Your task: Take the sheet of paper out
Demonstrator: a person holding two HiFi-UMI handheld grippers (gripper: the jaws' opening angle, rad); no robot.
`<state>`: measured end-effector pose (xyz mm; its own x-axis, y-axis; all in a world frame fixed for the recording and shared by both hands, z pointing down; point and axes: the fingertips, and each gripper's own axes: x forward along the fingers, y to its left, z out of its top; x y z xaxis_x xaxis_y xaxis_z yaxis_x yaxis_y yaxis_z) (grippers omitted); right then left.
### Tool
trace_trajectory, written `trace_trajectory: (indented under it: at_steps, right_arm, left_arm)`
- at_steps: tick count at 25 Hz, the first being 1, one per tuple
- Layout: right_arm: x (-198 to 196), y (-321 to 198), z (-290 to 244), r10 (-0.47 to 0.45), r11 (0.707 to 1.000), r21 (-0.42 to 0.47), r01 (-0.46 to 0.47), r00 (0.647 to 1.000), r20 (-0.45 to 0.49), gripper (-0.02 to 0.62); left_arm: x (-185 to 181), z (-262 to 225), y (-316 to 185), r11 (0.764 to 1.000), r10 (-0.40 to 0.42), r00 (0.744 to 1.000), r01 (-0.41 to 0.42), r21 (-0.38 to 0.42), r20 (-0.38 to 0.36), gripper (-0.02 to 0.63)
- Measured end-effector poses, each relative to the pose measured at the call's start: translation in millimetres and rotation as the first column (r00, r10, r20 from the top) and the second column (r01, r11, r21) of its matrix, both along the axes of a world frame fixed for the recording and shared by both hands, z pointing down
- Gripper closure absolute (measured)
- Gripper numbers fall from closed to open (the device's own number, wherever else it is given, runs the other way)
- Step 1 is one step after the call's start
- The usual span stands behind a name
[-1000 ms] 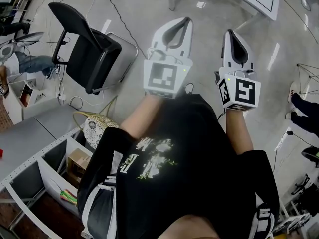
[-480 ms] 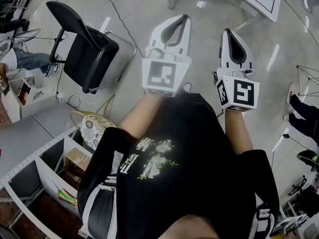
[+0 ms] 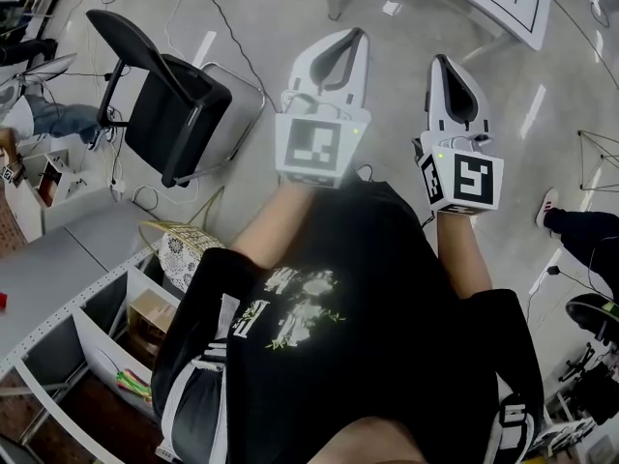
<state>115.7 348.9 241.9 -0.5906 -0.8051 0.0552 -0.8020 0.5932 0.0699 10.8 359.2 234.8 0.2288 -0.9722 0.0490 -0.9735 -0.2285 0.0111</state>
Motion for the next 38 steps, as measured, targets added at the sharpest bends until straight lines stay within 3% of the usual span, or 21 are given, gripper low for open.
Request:
trace_trajectory:
  at_steps: [9, 15, 38]
  right_arm:
    - [-9.7, -34.7, 0.5, -0.004, 1.000, 0.002, 0.004, 1.000, -0.001, 0.595]
    - [-9.8, -66.8, -3.5, 0.020, 1.000, -0.007, -0.020, 1.000, -0.008, 0.595]
    - [-74.7, -182.4, -20.0, 0.092, 0.996, 0.011, -0.092, 0.995, -0.023, 0.595]
  left_arm:
    - [-7.8, 1.2, -35.7, 1.000, -0.008, 1.000, 0.008, -0.003, -0.012, 0.603]
    - [-1.4, -5.2, -72.8, 0.999, 0.037, 0.999, -0.037, 0.000, -0.016, 0.603]
    - [-64.2, -22.1, -194.0, 0.992, 0.123, 0.992, -0.123, 0.031, -0.005, 0.603]
